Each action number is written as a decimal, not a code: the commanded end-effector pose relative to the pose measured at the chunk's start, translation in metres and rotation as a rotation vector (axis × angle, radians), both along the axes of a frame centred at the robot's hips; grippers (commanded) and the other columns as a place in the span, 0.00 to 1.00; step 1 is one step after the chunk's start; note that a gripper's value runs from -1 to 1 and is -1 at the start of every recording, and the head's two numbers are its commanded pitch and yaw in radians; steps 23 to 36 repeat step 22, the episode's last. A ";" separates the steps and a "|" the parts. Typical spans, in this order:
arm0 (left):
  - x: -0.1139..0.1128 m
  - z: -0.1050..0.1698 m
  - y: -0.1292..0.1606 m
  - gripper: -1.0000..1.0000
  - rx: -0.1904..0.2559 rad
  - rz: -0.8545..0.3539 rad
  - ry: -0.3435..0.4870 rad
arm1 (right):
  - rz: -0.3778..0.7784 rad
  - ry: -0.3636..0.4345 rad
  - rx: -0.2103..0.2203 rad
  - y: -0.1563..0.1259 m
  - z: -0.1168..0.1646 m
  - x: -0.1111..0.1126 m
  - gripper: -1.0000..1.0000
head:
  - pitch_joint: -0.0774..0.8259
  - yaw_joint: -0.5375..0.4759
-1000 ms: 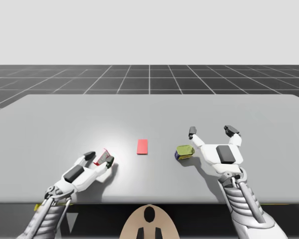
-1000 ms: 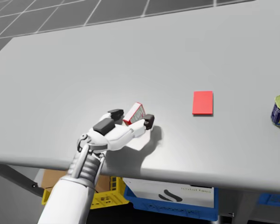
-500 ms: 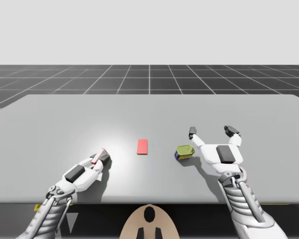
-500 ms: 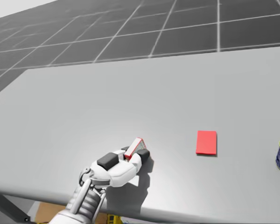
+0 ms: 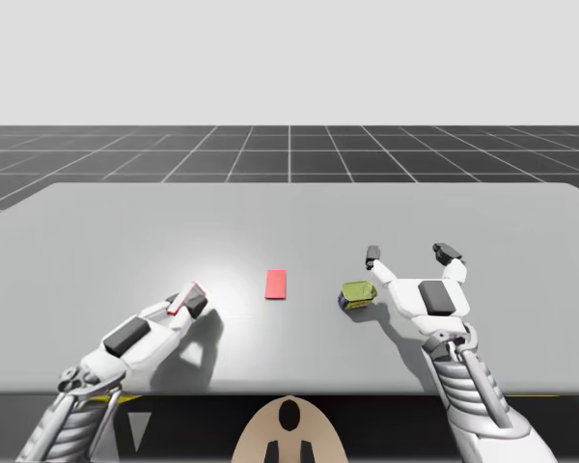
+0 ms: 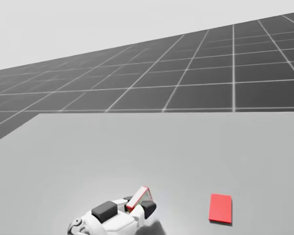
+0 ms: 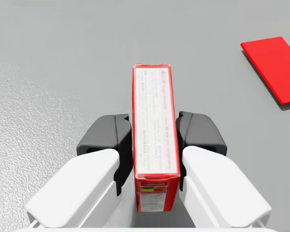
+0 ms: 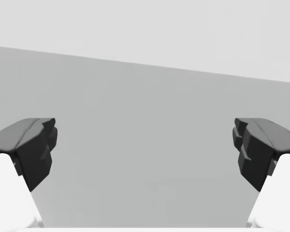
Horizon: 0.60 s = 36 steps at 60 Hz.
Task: Look at the card. If it is red, pick the object on the left. If it is green, pick the object on the right.
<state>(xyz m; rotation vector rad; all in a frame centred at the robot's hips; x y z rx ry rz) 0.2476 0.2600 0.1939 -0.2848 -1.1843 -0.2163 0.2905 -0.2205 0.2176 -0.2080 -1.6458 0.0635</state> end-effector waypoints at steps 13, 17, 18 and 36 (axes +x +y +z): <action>-0.012 0.110 -0.004 1.00 0.000 -0.022 -0.241 | 0.048 0.024 0.023 0.001 -0.003 0.000 0.00 | 0.41 0.89; -0.015 0.129 -0.004 1.00 0.018 -0.019 -0.297 | 0.062 0.019 0.009 0.000 -0.004 0.000 0.00 | 0.41 0.89; -0.016 0.136 -0.004 1.00 0.025 -0.019 -0.315 | 0.063 0.020 0.006 0.000 -0.004 0.000 0.00 | 0.41 0.89; -0.021 0.159 -0.004 1.00 0.044 -0.017 -0.387 | 0.089 0.011 -0.022 0.001 -0.006 -0.001 0.00 | 0.40 0.89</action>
